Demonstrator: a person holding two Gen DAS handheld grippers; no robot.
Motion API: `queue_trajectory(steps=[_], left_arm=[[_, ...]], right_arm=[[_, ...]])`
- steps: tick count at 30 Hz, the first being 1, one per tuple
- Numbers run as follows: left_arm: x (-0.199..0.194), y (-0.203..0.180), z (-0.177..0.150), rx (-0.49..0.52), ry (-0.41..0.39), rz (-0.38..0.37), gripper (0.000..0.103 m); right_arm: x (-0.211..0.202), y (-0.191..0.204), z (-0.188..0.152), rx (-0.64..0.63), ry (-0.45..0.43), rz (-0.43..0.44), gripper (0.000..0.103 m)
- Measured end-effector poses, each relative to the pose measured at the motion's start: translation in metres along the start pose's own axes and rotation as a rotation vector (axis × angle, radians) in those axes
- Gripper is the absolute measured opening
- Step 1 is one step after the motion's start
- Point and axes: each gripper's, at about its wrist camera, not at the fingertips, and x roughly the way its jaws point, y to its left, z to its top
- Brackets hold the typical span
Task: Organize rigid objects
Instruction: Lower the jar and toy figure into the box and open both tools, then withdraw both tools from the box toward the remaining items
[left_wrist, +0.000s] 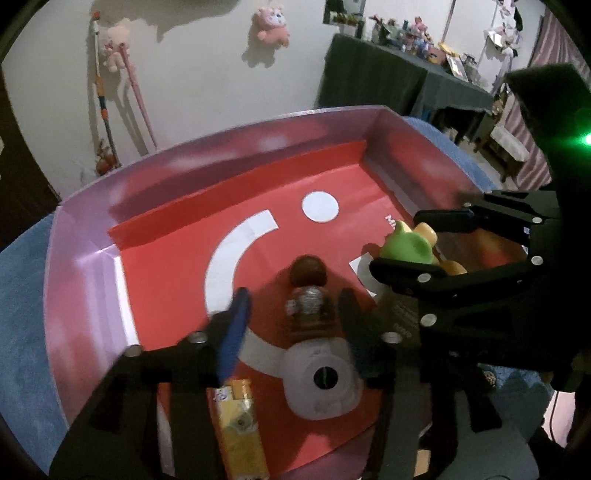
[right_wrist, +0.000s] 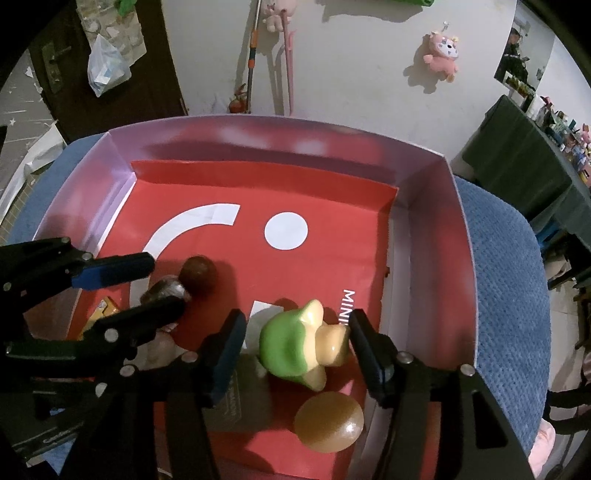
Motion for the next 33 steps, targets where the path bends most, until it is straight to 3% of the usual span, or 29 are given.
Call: queue_trajectory(steps=[4, 8, 14, 20, 21, 26, 33], left_arm=[[-0.013, 0.002, -0.003, -0.028, -0.032, -0.018, 0.06], [-0.029, 0.0, -0.014, -0.038, -0.068, -0.012, 0.06], [-0.057, -0.005, -0.03, -0.049, -0.134, 0.002, 0.067], [-0.089, -0.015, -0.05, -0.069, -0.22, 0.043, 0.071], [-0.093, -0.016, -0.052, -0.072, -0.231, 0.047, 0.076], [-0.123, -0.027, -0.07, -0.075, -0.331, 0.121, 0.079], [-0.159, -0.04, -0.102, -0.098, -0.443, 0.133, 0.087]], right_arm=[[-0.006, 0.002, -0.003, 0.003, -0.01, 0.008, 0.065], [-0.016, 0.005, -0.006, 0.01, -0.038, 0.01, 0.076], [-0.039, 0.002, -0.016, 0.04, -0.083, 0.029, 0.078], [-0.078, -0.009, -0.032, 0.096, -0.169, 0.076, 0.084], [-0.084, -0.01, -0.033, 0.1, -0.181, 0.083, 0.086], [-0.123, -0.01, -0.055, 0.112, -0.277, 0.1, 0.096], [-0.177, 0.002, -0.098, 0.11, -0.43, 0.141, 0.103]])
